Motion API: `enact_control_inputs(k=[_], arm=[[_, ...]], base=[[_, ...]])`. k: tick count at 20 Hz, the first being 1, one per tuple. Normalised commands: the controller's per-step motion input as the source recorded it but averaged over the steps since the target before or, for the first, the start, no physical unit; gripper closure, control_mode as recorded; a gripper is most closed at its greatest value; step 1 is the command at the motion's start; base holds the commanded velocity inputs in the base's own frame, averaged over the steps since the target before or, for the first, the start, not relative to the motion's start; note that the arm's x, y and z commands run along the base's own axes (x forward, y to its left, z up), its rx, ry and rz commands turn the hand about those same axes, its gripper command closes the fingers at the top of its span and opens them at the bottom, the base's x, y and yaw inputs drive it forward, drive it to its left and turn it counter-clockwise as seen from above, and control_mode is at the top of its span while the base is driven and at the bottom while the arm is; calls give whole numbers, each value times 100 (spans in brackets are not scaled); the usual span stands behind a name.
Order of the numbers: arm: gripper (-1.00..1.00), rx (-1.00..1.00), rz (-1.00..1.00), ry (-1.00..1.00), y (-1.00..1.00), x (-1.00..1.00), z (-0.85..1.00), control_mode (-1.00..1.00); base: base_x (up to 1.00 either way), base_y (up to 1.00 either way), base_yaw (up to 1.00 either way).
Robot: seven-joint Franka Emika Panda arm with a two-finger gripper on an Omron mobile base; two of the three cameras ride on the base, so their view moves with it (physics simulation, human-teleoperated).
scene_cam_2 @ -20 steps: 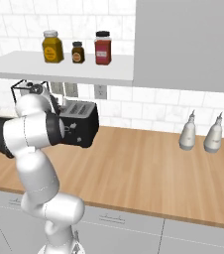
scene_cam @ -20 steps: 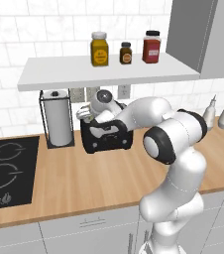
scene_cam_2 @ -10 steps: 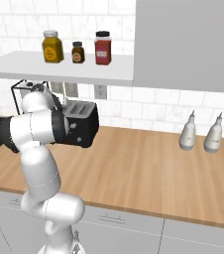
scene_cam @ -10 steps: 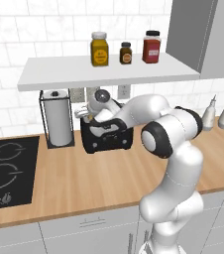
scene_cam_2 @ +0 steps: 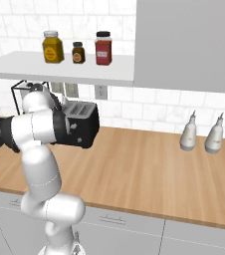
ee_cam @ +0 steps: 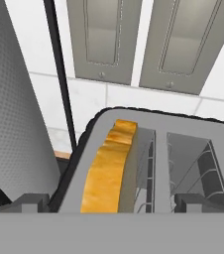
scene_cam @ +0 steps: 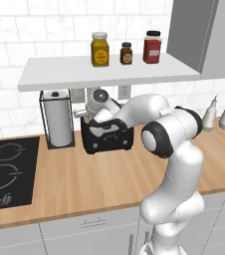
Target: Start the toaster. Once the lever pops up, take the bread to the plate on the dining counter.
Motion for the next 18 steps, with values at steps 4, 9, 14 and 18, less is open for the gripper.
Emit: enact_control_inputs(k=[4, 9, 14, 18], arm=[[-100, 0, 0, 0, 0, 0, -19, -100], [-100, 0, 0, 0, 0, 0, -6, -100], [100, 0, 0, 0, 0, 0, -1, -100], [100, 0, 0, 0, 0, 0, 0, -100]], base=[[0, 0, 0], [0, 0, 0], [0, 0, 0], [0, 0, 0]])
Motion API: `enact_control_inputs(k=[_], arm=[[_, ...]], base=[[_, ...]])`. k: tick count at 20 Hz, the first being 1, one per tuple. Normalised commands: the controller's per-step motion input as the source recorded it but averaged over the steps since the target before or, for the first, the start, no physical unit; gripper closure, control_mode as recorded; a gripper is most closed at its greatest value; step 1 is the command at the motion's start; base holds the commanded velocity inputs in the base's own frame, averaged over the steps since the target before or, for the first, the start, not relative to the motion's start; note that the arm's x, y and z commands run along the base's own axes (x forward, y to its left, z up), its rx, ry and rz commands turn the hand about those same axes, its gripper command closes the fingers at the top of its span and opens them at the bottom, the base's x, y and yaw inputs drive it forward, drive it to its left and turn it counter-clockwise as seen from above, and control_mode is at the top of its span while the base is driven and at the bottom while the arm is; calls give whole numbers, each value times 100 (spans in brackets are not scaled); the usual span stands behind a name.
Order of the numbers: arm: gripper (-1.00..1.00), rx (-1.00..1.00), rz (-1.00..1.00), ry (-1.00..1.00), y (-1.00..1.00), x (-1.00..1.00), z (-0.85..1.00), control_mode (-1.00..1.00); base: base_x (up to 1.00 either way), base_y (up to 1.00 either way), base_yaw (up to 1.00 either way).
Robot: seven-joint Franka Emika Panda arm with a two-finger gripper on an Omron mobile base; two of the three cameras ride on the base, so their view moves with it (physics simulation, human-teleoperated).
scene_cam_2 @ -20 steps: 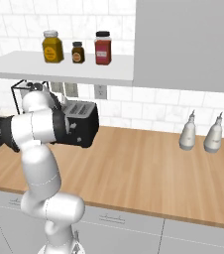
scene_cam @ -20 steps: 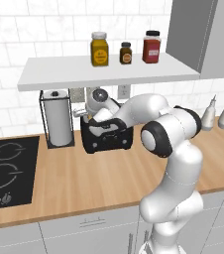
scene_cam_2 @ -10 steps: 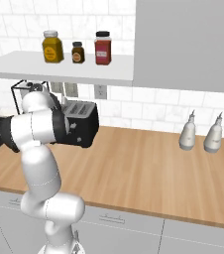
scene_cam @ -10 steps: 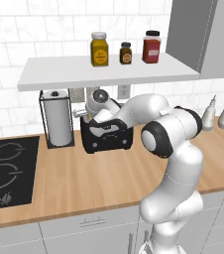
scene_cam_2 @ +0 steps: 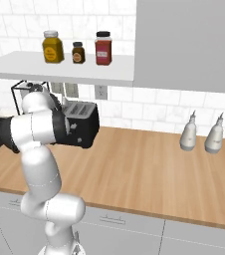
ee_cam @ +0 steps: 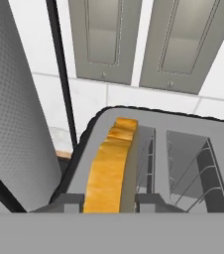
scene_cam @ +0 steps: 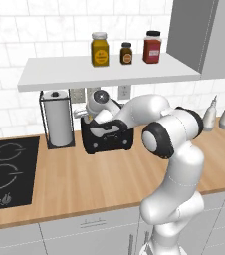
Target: Start the toaster. Once the lever pops up, take the bread to the plate on the dining counter.
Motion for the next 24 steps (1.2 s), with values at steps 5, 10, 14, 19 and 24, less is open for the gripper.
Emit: enact_control_inputs(k=[5, 10, 14, 19, 24], arm=[[100, 0, 0, 0, 0, 0, 0, -100], [100, 0, 0, 0, 0, -1, 0, -100], [100, 0, 0, -6, 0, -31, 9, -100], [100, 0, 0, -2, 0, -25, 23, -100], [100, 0, 0, 0, 0, -24, 30, -100]], base=[[0, 0, 0], [0, 0, 0], [0, 0, 0], [0, 0, 0], [0, 0, 0]])
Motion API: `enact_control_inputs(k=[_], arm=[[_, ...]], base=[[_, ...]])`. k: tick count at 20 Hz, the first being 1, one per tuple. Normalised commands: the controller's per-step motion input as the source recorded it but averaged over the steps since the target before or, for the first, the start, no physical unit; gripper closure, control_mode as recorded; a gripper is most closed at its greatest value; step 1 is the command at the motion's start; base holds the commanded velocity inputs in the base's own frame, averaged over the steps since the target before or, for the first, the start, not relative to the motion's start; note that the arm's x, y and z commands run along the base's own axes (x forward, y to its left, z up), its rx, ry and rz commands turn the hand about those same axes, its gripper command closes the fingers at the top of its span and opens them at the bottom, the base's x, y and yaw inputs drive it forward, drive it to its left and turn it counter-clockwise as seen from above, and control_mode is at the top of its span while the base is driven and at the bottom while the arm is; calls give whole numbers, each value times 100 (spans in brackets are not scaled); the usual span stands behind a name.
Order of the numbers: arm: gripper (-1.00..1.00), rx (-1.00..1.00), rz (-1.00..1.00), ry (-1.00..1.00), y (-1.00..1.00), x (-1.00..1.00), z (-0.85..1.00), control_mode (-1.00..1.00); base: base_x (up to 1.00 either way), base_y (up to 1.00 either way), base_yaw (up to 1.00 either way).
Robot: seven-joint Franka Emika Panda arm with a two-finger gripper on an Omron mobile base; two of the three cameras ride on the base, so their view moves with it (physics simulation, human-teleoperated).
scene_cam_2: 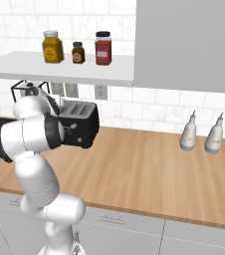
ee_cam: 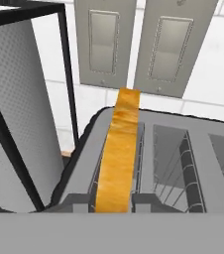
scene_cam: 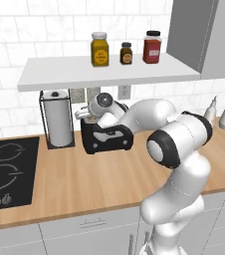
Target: Start the toaster. Once the lever pops up, take the bread to the plate on the dining counter.
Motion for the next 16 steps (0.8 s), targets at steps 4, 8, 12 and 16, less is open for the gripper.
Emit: enact_control_inputs(k=[4, 8, 12, 16], arm=[[100, -1, 0, 0, 2, -9, 56, -100], [100, 0, 0, 0, 8, -7, 50, -100], [100, 0, 0, 0, 1, -23, 41, -100], [100, 0, 0, 0, 0, -47, 2, -100]], base=[[0, 0, 0], [0, 0, 0], [0, 0, 0], [0, 0, 0]])
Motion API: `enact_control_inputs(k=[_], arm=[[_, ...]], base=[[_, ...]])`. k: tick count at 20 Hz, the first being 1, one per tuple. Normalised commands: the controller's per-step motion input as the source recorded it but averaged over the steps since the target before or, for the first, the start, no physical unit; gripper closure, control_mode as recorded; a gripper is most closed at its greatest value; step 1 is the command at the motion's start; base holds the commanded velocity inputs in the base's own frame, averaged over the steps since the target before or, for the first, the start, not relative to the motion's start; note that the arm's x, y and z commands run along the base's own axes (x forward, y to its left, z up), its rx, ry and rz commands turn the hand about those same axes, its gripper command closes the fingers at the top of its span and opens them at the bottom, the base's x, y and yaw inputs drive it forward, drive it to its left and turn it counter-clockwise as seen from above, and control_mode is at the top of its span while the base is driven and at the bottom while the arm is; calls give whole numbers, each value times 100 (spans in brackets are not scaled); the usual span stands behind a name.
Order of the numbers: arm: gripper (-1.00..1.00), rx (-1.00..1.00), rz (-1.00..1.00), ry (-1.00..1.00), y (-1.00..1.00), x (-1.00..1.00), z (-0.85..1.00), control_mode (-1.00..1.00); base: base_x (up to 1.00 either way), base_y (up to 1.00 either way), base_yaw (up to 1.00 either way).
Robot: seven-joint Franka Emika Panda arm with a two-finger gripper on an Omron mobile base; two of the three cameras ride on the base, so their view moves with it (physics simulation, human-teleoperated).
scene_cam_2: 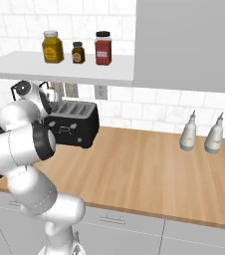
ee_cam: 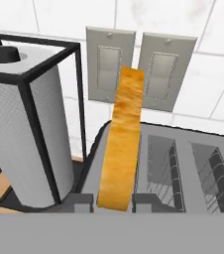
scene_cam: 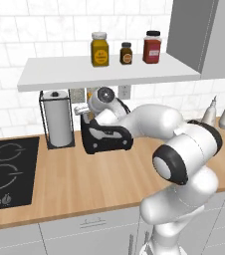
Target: Start the toaster. Once the lever pops up, take the bread to the plate on the dining counter.
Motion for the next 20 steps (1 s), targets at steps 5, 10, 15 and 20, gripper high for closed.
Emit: enact_control_inputs(k=[5, 10, 15, 20], arm=[[100, 0, 0, 0, 0, -55, 5, -100], [100, 0, 0, 0, 0, -42, 44, -100], [100, 0, 0, 10, 0, -56, 42, -100], [100, -2, 0, 19, 0, -69, 4, -100]], base=[[0, 0, 0], [0, 0, 0], [0, 0, 0], [0, 0, 0]])
